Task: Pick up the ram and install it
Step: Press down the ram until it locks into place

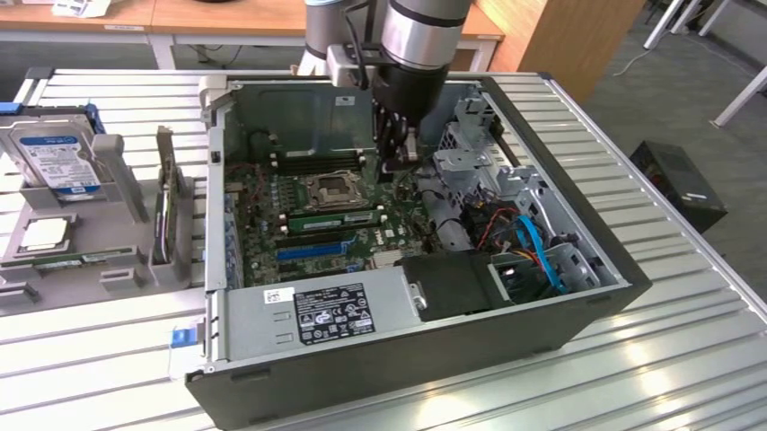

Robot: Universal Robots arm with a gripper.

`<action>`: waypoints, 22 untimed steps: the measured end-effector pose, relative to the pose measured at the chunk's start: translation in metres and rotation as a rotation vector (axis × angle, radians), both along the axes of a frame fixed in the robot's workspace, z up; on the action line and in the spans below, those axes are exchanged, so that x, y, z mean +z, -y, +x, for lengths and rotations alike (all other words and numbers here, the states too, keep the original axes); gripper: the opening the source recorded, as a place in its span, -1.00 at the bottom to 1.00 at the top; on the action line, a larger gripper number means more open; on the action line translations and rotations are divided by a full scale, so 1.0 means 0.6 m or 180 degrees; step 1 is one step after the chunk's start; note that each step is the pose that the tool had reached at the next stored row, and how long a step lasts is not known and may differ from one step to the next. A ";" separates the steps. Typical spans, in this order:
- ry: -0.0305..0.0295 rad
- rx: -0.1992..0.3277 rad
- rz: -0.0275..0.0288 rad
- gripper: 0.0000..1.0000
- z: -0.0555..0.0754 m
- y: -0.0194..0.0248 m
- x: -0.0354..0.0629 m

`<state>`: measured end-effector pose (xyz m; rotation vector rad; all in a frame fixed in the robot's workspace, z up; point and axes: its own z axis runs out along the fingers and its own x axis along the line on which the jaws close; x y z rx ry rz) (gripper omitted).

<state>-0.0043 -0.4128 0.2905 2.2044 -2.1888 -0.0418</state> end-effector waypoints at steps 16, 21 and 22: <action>0.0000 0.0000 0.0000 -0.80 0.000 0.0000 -0.026; 0.0000 0.0000 0.0000 -0.80 0.000 0.0000 -0.039; 0.0000 0.0000 0.0000 -0.80 0.000 0.0000 -0.041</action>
